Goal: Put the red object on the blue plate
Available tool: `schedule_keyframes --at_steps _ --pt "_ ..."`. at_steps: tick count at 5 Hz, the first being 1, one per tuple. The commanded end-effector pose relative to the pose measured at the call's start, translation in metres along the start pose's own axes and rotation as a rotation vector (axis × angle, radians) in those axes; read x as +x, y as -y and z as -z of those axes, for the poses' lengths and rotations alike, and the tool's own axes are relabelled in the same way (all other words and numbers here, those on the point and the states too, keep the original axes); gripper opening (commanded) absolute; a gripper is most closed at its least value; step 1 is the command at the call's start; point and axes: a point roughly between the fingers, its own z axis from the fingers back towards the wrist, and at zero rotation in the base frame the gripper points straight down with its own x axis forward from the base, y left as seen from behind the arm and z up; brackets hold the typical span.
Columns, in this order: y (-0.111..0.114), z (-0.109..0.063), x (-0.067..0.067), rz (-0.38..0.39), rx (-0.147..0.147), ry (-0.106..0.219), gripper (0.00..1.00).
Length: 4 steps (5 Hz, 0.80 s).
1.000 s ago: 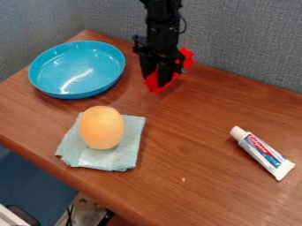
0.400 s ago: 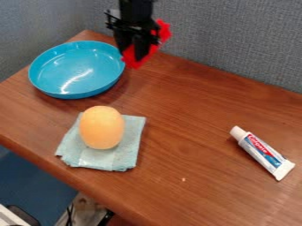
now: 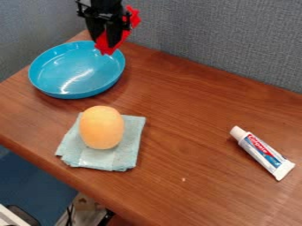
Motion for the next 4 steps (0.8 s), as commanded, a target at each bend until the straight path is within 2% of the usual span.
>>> schedule_keyframes --at_steps 1,3,4 --pt "-0.016 -0.006 0.008 -0.009 0.045 0.034 0.00" --pt "-0.023 0.017 0.009 -0.006 0.070 0.010 0.00" --pt "-0.023 0.018 0.009 -0.009 0.073 0.012 0.00"
